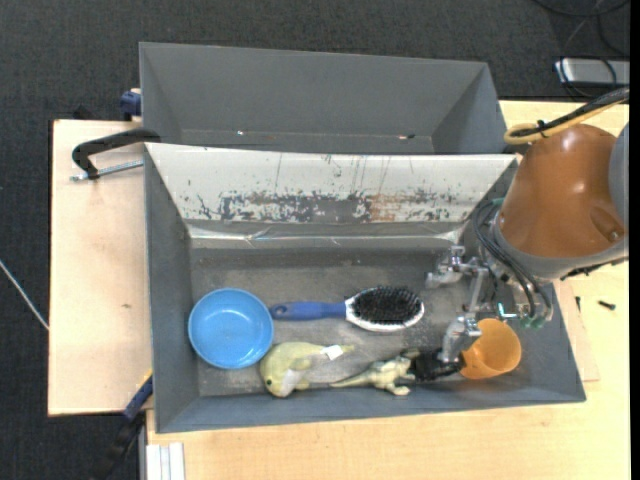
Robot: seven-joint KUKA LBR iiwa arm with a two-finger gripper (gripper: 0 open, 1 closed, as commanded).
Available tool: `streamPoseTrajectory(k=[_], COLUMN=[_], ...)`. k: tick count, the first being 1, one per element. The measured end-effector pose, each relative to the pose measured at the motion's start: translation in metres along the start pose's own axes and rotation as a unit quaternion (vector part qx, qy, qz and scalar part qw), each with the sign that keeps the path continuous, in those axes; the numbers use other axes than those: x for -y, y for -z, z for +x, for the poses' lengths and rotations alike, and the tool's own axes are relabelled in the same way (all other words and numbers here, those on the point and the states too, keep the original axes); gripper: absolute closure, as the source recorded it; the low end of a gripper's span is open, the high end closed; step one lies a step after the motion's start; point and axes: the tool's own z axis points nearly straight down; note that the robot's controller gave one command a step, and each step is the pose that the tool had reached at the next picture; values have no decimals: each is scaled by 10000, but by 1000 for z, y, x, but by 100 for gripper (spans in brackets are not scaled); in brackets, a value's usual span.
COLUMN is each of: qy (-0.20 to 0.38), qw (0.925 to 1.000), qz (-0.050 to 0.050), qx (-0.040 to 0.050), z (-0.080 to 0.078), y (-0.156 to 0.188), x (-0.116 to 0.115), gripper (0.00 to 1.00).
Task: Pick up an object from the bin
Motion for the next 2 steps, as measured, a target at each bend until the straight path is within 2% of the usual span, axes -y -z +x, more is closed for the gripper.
streamPoseTrajectory(k=[1,2], qy=[-434,-442], qw=[9990,9990], qz=[26,6], qx=[46,47], z=[-22,-19], y=[-72,-74], x=[-33,-36], gripper=[0,100])
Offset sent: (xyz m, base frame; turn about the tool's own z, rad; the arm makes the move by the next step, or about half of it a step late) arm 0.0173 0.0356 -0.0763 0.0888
